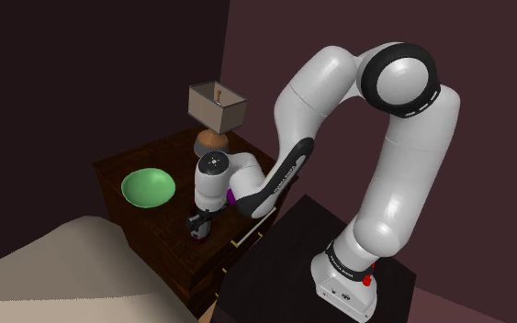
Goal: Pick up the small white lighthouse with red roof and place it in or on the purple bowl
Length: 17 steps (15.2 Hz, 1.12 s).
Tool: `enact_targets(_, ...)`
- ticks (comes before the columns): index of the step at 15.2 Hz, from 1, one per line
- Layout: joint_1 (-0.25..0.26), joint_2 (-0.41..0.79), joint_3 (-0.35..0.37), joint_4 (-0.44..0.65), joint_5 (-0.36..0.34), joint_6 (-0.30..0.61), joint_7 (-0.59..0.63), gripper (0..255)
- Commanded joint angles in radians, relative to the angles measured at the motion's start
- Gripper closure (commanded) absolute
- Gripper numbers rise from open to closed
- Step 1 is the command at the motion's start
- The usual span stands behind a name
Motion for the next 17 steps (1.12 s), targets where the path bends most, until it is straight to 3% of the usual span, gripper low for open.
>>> enact_targets(1, 0.003, 0.005, -0.005, 0.0, -0.01, 0.004, 0.008, 0)
enact_targets(7, 0.003, 0.004, -0.005, 0.0, -0.01, 0.004, 0.007, 0)
enact_targets(8, 0.003, 0.004, -0.005, 0.0, -0.01, 0.004, 0.007, 255)
enact_targets(17, 0.003, 0.005, -0.005, 0.0, -0.01, 0.004, 0.008, 255)
